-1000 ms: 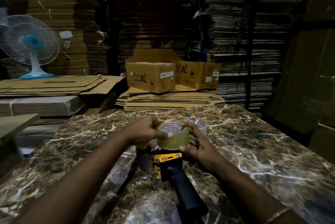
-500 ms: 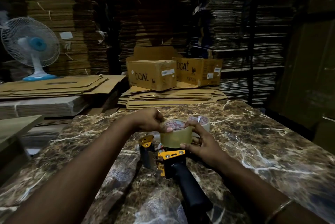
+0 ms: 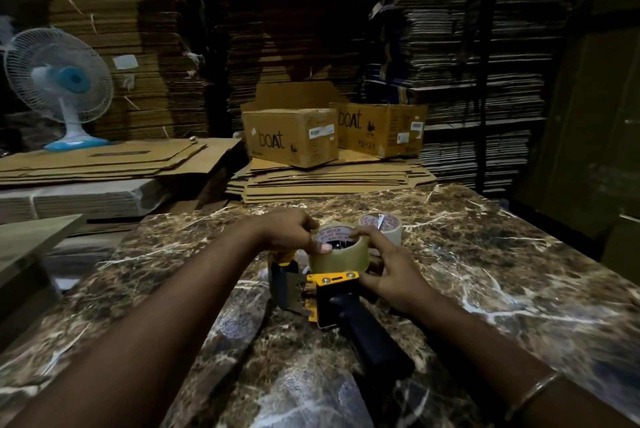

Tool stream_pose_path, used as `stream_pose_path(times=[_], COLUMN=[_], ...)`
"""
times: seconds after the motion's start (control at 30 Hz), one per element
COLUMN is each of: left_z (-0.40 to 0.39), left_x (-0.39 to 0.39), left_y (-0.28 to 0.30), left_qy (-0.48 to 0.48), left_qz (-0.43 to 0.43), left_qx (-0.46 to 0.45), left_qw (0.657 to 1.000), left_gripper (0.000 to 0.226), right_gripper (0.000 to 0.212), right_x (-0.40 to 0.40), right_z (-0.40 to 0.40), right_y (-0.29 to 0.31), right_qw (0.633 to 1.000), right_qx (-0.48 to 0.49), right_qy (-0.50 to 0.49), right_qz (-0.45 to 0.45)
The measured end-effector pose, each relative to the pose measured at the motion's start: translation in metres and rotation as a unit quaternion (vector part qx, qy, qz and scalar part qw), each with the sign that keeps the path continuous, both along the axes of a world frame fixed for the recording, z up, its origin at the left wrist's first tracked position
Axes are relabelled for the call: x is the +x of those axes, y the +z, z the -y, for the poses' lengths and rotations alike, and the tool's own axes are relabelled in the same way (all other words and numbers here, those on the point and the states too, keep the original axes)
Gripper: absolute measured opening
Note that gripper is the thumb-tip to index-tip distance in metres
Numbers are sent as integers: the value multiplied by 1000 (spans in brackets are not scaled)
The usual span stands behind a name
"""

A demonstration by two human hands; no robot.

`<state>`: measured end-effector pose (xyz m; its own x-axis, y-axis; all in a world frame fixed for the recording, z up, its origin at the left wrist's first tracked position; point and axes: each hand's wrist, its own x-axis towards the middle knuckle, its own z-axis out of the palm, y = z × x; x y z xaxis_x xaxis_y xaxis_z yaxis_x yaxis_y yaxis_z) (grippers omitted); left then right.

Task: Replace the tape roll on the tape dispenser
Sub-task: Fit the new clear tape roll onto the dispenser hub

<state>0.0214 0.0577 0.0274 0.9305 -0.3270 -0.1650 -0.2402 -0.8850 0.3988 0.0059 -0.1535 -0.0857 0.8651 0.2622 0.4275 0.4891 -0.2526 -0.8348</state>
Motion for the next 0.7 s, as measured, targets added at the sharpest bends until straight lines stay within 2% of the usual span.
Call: stream_pose_path(times=[0.2,0.4,0.47,0.57,0.7], left_z=[1,0,2,11,28], left_x=[6,11,12,12,11], left_y=[5,-5,-8,-9,0], left_qy=[-25,-46,-48,-41,-33], left_qz=[-16,-3,20,59,55], left_qx=[65,123,160,206,237], left_qw=[997,991,986,976,969], left_gripper=[64,77,74,70,65], right_gripper=[90,89,87,74,63], right_x=[5,2,1,1,-1], right_z=[3,5,5,7,9], right_y=[-3,-3,-3,-3,-6], right_qw=[997,997,996,993,984], right_qx=[-67,-75,-82,-110,-162], right_qy=[-34,-30,-35,-50,-73], right_qz=[-7,-10,-12,-7,26])
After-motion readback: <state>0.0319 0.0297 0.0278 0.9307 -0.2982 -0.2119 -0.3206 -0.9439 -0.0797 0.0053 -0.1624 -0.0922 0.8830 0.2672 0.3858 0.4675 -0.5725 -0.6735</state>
